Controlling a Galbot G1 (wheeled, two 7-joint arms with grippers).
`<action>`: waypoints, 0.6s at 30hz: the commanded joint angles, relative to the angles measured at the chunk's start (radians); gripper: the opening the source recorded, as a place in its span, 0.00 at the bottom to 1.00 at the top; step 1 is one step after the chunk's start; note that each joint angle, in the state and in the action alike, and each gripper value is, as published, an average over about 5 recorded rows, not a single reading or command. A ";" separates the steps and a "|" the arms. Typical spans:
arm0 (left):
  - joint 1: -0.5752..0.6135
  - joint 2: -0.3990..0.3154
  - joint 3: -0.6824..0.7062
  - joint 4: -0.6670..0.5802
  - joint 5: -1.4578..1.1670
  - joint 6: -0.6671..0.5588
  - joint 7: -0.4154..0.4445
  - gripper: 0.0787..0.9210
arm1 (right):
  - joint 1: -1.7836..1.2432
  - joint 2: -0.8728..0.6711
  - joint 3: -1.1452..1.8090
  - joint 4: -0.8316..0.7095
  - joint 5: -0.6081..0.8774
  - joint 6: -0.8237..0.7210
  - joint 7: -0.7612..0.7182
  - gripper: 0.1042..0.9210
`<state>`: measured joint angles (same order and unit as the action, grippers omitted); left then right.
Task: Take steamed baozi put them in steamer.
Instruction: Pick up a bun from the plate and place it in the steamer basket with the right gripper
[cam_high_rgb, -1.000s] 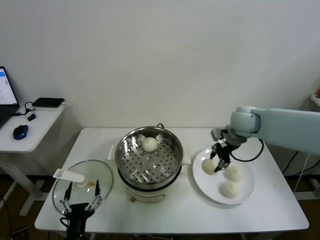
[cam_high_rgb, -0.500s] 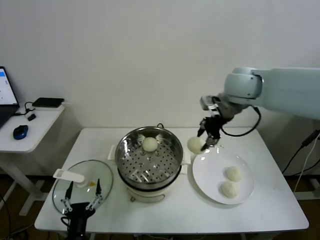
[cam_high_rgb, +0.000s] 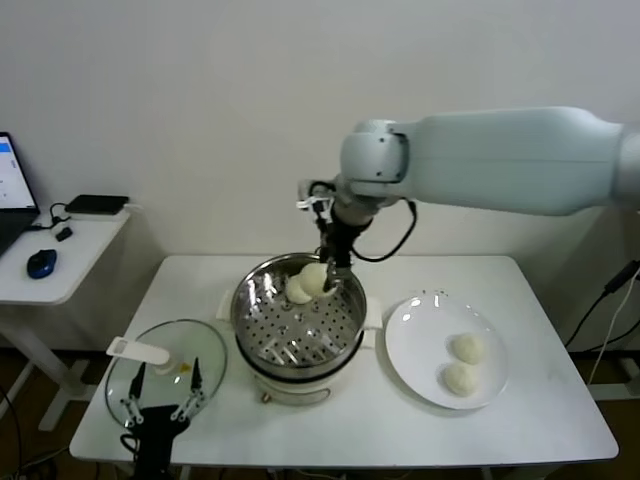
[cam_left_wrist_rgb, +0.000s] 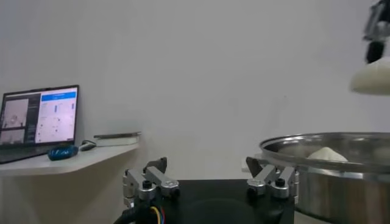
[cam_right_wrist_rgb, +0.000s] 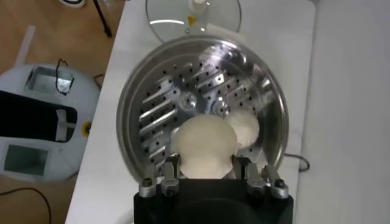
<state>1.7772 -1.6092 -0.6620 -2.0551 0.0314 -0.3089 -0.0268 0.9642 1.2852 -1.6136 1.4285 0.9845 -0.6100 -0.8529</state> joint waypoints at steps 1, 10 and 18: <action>0.002 -0.049 -0.001 0.001 0.003 -0.001 0.001 0.88 | -0.135 0.154 0.048 -0.135 -0.035 -0.045 0.021 0.59; 0.010 -0.049 -0.002 0.002 0.011 -0.010 0.000 0.88 | -0.255 0.211 0.070 -0.233 -0.098 -0.059 0.062 0.59; 0.013 -0.049 -0.003 0.001 0.014 -0.014 -0.001 0.88 | -0.322 0.256 0.082 -0.281 -0.133 -0.057 0.067 0.59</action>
<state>1.7889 -1.6092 -0.6646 -2.0552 0.0443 -0.3211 -0.0273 0.7242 1.4878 -1.5471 1.2118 0.8825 -0.6575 -0.7970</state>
